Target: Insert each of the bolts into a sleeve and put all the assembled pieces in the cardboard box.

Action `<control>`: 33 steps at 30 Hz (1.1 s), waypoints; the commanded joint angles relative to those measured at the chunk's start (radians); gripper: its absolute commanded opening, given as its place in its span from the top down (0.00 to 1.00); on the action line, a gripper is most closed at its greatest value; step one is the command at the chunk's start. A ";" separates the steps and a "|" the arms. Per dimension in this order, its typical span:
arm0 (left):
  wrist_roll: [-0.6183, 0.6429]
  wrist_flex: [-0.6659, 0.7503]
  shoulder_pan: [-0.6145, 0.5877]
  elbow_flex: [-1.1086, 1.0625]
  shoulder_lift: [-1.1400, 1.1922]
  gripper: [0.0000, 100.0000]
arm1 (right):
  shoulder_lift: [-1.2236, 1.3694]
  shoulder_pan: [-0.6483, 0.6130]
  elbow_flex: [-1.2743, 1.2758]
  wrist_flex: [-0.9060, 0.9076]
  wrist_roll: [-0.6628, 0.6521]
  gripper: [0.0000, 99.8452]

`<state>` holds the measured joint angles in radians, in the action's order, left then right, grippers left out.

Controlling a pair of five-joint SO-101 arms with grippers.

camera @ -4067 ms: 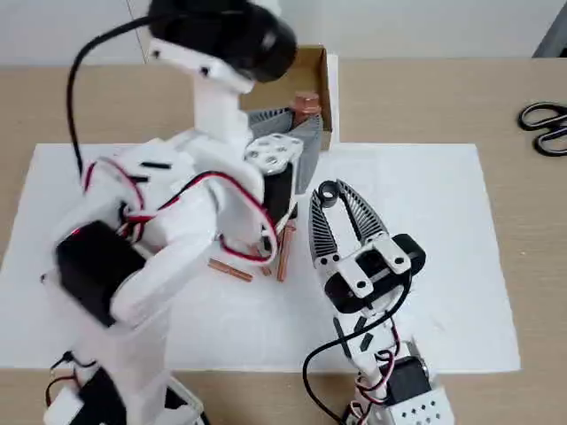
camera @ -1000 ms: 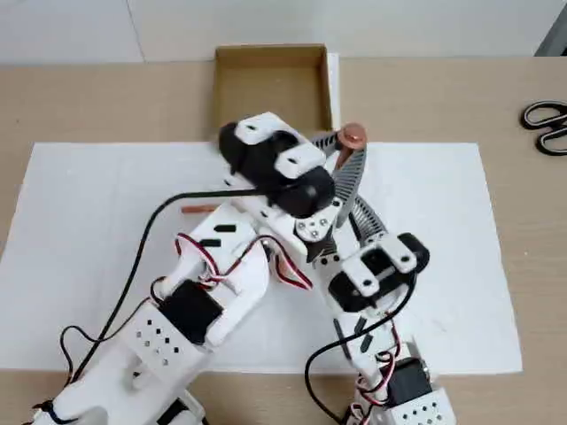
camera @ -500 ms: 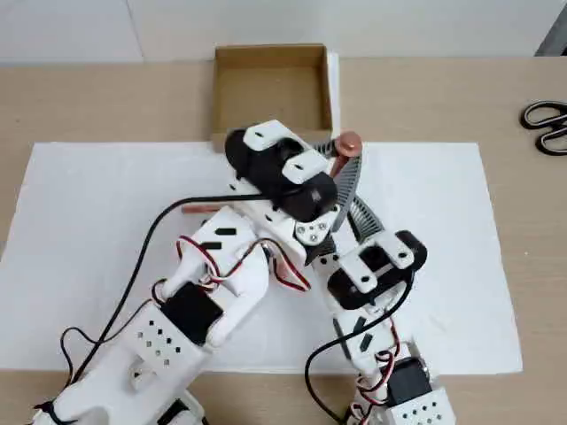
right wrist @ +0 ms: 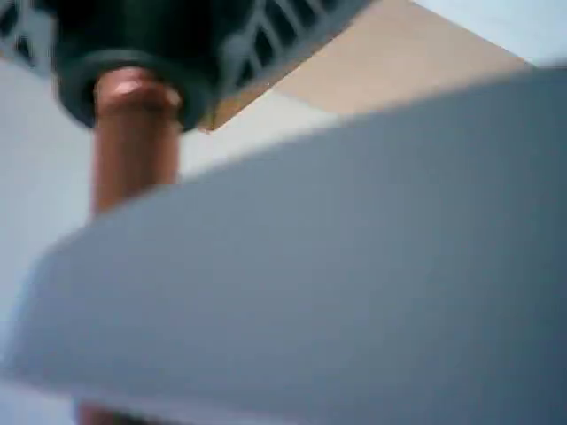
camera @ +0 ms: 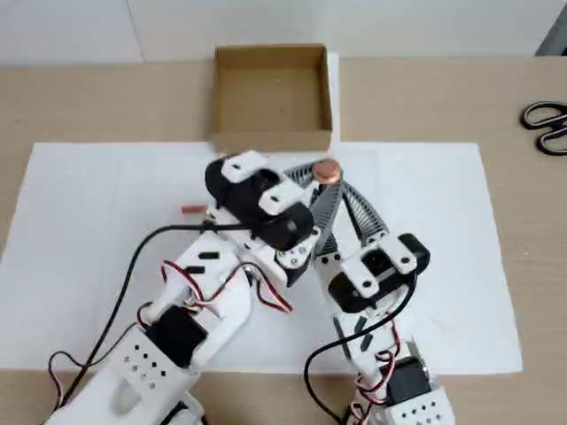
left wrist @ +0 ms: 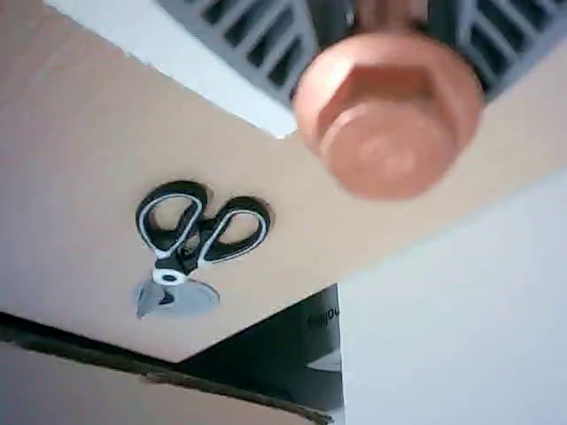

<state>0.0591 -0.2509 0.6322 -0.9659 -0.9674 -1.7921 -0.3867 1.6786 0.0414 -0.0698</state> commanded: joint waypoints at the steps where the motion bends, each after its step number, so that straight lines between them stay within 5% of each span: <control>1: -0.006 -0.068 -0.051 0.004 -0.034 0.94 | -0.022 0.035 0.003 -0.041 -0.006 1.00; 7: -0.002 -0.227 -0.054 0.065 -0.034 0.74 | -0.022 0.035 0.003 -0.041 -0.006 1.00; 13: -0.008 -0.232 -0.087 0.131 -0.035 0.73 | -0.022 0.036 0.003 -0.039 -0.008 1.00; 19: -0.008 -0.236 -0.256 0.311 -0.035 0.74 | -0.021 0.036 0.003 -0.001 -0.009 1.00; 26: -0.005 -0.236 -0.450 0.202 -0.209 0.99 | -0.021 0.038 -0.023 0.262 -0.009 1.00; 33: -0.006 -0.236 -0.459 -0.163 -0.557 0.99 | 0.007 0.076 -0.273 0.535 -0.009 1.00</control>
<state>0.0529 -0.4856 0.1826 -1.0165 -1.3894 -1.7937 -0.3422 1.5696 0.4971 -0.0698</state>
